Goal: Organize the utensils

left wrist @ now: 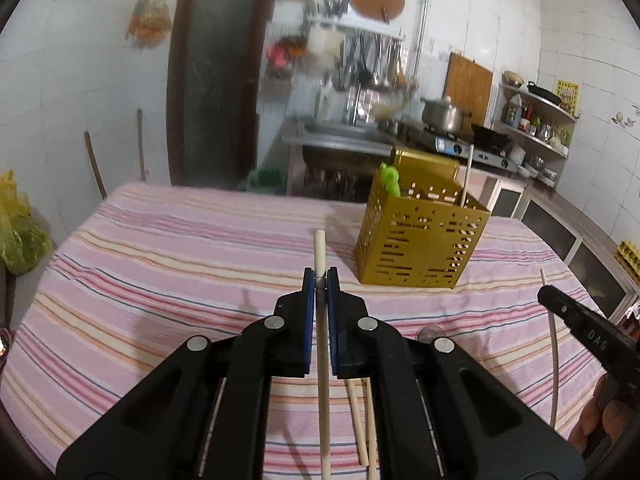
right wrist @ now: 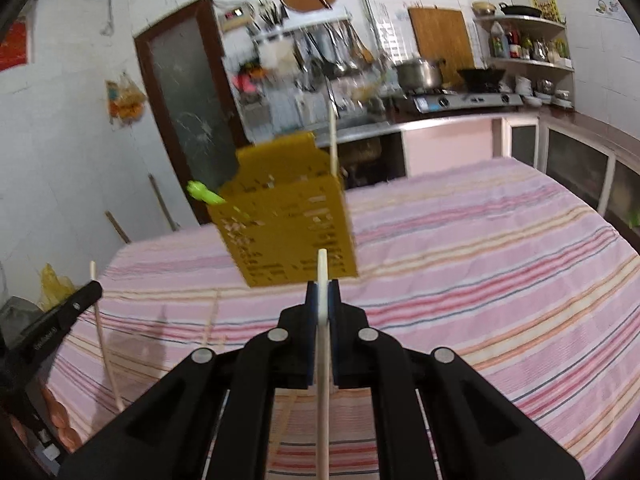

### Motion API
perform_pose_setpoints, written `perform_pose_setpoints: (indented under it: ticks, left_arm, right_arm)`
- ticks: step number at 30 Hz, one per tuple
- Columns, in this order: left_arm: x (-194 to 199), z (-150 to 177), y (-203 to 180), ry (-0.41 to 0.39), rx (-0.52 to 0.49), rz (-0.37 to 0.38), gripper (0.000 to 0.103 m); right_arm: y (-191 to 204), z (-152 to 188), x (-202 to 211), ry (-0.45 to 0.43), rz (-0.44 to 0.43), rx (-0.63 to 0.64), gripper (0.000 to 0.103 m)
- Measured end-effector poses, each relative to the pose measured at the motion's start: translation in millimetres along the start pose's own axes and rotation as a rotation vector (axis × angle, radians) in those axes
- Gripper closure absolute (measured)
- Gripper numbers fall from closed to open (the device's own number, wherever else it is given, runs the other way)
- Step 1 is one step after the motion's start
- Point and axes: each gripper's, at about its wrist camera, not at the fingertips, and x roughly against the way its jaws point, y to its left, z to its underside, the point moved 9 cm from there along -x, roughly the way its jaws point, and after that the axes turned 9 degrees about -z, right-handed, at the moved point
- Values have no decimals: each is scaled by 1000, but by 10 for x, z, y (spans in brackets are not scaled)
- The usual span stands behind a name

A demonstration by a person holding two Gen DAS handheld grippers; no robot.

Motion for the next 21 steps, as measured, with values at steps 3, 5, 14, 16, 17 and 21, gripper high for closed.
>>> perform_pose_setpoints:
  ticks: [3, 5, 14, 16, 17, 21]
  left_arm:
    - [147, 2, 15, -45, -12, -15, 98]
    - [221, -6, 44, -65, -11, -24, 98]
    - [424, -32, 100, -103, 13, -30, 98]
    - [460, -39, 81, -111, 12, -29, 98]
    - [478, -43, 75, -115, 11, -29, 98]
    - [549, -80, 60, -138, 10, -29, 98]
  right_arm:
    - [56, -35, 122, -57, 0, 22, 97]
    - [65, -64, 195, -94, 1, 31, 97]
    - [64, -46, 302, -128, -8, 31, 97]
    - [67, -58, 338, -137, -11, 35, 97]
    - [62, -61, 363, -141, -11, 36, 97]
    - [75, -85, 456, -159, -23, 36, 97]
